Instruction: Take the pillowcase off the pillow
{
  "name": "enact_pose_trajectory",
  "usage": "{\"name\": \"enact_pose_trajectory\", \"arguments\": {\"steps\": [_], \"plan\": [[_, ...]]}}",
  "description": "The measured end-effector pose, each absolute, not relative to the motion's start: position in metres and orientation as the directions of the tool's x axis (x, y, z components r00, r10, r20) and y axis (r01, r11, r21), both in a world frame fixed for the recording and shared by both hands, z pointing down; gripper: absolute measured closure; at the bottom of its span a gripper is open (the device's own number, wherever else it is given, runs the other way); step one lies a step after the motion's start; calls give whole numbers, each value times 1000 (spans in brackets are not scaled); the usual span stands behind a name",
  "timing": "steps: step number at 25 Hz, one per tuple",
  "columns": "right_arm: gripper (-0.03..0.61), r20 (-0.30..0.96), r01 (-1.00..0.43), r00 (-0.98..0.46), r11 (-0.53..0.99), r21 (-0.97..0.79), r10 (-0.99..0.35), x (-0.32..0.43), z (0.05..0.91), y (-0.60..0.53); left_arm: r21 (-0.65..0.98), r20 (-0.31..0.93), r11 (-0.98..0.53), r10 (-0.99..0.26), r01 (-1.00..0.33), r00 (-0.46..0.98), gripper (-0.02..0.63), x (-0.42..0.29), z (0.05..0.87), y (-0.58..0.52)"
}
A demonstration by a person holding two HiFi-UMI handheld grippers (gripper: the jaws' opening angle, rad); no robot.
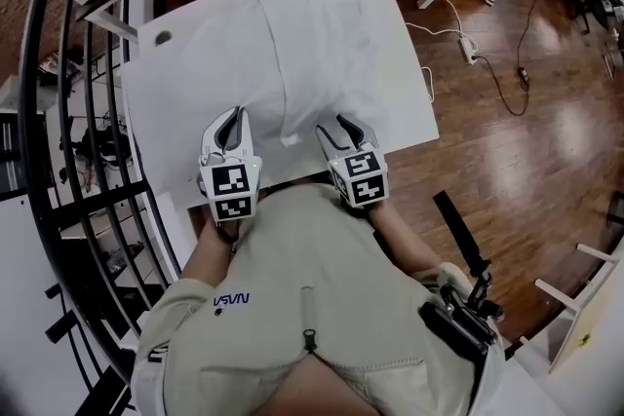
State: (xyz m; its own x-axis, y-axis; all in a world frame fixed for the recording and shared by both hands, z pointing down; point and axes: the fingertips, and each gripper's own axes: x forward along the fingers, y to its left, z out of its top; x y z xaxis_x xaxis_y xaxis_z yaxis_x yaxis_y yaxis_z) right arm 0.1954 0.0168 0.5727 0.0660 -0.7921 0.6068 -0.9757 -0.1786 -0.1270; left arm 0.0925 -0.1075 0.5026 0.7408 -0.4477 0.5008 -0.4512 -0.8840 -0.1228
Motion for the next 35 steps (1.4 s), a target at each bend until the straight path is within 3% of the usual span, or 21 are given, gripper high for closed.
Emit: {"name": "enact_pose_trajectory", "arguments": {"steps": [4,7,9,17,24,28,35], "plan": [[402,634,-986,59,-143,-82,-771,194,579,-3,-116,504,-888,-438,-444,744,598,92,504,-103],[520,636,-987,67,-144,-70,-769,192,579,-9,-112,502,-891,-433,-440,749,598,93,504,-103],[553,637,-985,85,-159,-60,-766,194,578,-9,-101,497,-891,-430,-442,753,598,92,502,-106],[560,599,-908,372,-412,76,-709,264,554,29,-44,417,-860,-478,-508,773,598,80,478,-145],[561,578,-747,596,-649,143,-558,349,552,84,-15,416,-832,-509,-554,754,600,69,477,-164],[561,619,-699,620,-698,157,-482,383,576,105,-23,447,-834,-502,-552,740,600,64,490,-157],[527,749,-795,437,-603,63,-498,375,621,93,-34,529,-868,-436,-495,728,569,63,516,-115]]}}
